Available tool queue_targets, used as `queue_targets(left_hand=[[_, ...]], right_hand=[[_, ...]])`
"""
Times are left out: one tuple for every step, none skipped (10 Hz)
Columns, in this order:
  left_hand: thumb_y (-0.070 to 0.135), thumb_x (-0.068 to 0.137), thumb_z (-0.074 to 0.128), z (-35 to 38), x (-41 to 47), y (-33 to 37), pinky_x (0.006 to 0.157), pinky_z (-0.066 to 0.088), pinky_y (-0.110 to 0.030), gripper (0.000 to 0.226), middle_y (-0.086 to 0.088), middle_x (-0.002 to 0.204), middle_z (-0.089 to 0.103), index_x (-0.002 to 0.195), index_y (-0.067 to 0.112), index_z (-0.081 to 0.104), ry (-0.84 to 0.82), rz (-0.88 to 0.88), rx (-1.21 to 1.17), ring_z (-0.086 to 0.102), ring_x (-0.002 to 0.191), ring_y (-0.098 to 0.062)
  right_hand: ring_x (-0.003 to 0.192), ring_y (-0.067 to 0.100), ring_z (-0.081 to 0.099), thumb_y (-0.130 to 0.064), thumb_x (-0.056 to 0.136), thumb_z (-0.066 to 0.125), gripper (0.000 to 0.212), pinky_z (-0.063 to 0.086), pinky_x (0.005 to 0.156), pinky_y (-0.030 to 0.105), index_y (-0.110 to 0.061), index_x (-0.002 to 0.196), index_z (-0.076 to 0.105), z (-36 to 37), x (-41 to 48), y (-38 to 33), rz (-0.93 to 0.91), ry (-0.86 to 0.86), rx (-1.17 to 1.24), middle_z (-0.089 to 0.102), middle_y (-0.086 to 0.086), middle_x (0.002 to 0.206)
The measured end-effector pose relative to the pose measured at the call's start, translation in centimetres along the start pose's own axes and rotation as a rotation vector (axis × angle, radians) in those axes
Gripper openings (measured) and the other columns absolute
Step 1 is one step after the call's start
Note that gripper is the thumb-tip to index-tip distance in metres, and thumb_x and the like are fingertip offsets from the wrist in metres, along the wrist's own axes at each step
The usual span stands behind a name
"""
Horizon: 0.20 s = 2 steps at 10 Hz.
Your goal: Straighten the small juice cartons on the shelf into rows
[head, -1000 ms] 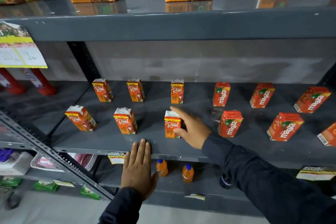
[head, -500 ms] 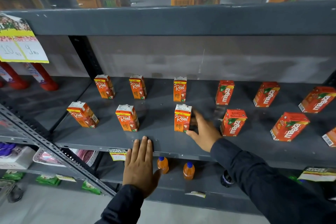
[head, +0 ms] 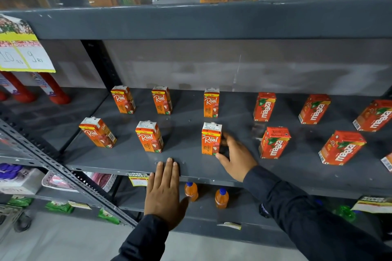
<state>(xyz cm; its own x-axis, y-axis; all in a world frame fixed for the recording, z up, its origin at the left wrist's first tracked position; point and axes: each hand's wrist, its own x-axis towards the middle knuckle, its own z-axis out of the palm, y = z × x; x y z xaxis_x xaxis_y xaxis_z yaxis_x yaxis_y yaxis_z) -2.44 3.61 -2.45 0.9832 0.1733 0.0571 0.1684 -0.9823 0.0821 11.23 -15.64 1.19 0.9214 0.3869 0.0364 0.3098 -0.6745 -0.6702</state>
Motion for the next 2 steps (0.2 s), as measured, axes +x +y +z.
queue_targets(left_hand=[[0.061, 0.080, 0.054, -0.02, 0.03, 0.05, 0.113, -0.004, -0.045, 0.103, -0.003, 0.155, -0.013, 0.146, 0.016, -0.011, 0.006, 0.005, 0.000, -0.018, 0.141, -0.028], [0.062, 0.080, 0.052, 0.20, -0.17, -0.05, 0.113, -0.005, -0.044, 0.103, -0.003, 0.155, -0.014, 0.144, 0.017, -0.015, 0.005, 0.006, 0.015, -0.019, 0.141, -0.028]], right_hand=[[0.119, 0.019, 0.053, -0.034, 0.082, 0.062, 0.071, 0.048, 0.097, 0.042, -0.029, 0.141, 0.022, -0.18, 0.12, -0.09, -0.004, 0.007, -0.009, 0.056, 0.000, 0.132], [0.127, 0.018, 0.046, -0.034, 0.080, 0.065, 0.082, 0.044, 0.102, 0.040, -0.027, 0.144, 0.015, 0.08, -0.09, 0.19, -0.005, 0.100, 0.011, 0.048, 0.000, 0.141]])
